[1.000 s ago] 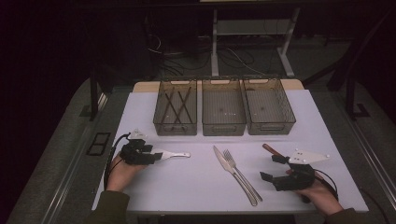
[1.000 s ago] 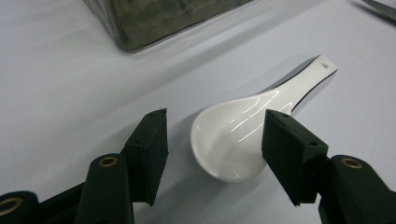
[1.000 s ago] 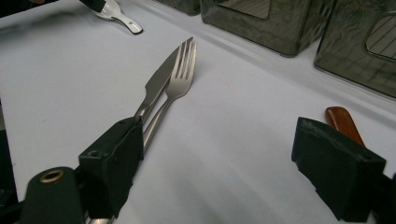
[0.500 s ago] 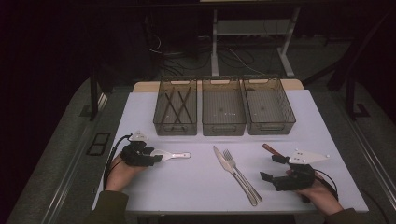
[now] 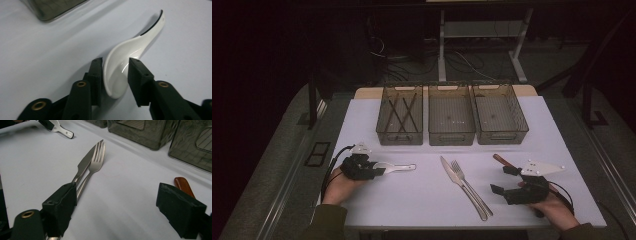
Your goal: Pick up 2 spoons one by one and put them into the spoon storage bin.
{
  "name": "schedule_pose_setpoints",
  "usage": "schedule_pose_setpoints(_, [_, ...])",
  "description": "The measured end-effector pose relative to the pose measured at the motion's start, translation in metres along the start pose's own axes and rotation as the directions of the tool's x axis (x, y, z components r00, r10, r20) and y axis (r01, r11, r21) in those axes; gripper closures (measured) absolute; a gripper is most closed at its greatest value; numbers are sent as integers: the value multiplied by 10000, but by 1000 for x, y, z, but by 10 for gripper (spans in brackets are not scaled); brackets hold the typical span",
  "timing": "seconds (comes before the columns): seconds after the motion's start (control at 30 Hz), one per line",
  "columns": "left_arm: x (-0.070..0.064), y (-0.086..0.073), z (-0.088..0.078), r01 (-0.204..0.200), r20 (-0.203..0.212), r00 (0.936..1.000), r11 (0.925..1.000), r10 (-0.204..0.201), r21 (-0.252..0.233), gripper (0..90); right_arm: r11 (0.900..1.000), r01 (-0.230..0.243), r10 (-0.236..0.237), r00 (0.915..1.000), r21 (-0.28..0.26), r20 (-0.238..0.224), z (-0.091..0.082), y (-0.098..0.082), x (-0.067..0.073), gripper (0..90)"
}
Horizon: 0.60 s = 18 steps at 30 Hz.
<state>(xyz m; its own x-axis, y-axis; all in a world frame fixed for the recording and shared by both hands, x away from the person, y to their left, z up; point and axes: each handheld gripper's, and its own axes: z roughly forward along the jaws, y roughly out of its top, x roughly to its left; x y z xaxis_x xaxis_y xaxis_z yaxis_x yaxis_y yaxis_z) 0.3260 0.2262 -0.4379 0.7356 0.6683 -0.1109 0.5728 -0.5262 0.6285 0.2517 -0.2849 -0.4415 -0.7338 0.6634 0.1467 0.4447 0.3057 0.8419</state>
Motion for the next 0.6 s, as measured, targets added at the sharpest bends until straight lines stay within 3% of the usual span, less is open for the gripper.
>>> schedule_pose_setpoints(0.07, [-1,0,0,47,47,10000,10000,-47,-38,656,10000,-2,2,10000,-5,6,0,0,0,166])
schedule_pose_setpoints(0.37, [-3,0,-2,-426,256,9988,9987,419,279,738,10000,6,-6,10000,5,1,0,0,0,167])
schedule_pose_setpoints(0.6, [-5,1,-3,-401,250,9989,9987,393,323,771,10000,7,-7,10000,5,1,0,0,0,167])
